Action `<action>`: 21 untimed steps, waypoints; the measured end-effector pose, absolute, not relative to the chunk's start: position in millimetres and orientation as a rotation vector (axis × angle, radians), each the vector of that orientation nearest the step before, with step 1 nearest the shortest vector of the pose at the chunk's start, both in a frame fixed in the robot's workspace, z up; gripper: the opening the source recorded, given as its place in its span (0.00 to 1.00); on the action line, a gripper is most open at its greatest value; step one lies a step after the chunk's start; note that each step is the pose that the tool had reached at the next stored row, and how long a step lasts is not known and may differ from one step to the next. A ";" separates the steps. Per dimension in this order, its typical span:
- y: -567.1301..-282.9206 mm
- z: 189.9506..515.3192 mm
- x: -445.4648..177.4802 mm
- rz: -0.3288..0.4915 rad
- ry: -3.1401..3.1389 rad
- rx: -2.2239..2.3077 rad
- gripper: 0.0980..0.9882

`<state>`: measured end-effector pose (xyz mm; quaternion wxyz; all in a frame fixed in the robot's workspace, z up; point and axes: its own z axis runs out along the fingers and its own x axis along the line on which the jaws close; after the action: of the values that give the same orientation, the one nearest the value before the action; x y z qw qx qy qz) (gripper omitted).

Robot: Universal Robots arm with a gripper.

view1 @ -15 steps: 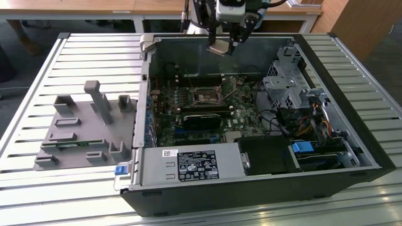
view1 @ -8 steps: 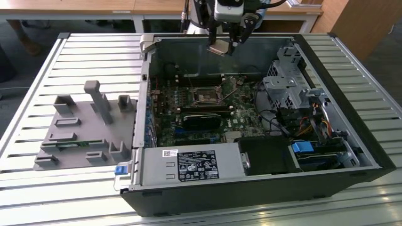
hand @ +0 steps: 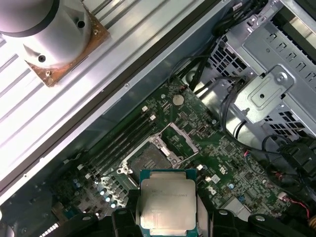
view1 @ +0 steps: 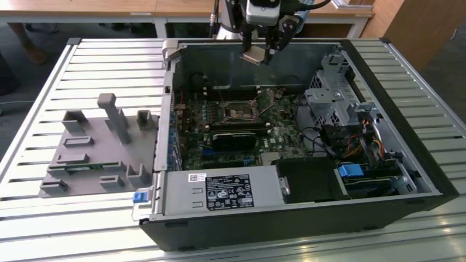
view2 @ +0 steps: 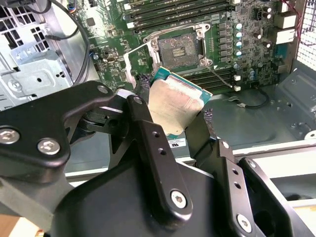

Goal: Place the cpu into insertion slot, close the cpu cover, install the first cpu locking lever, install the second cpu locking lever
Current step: 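Place the cpu into insertion slot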

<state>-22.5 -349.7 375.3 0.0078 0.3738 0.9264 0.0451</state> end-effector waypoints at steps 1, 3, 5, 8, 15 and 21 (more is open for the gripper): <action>-349.7 375.3 -22.5 0.141 2.893 1.176 0.50; -349.7 375.2 -22.5 0.141 2.887 1.190 0.50; -349.7 375.2 -22.5 0.141 2.881 1.203 0.50; -349.7 375.2 -22.5 0.140 2.871 1.224 0.50; -349.7 375.0 -22.5 0.140 2.848 1.272 0.50; -349.7 374.9 -22.5 0.139 2.829 1.313 0.50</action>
<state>-22.5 -349.7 374.9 0.0100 0.4206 0.9061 0.0447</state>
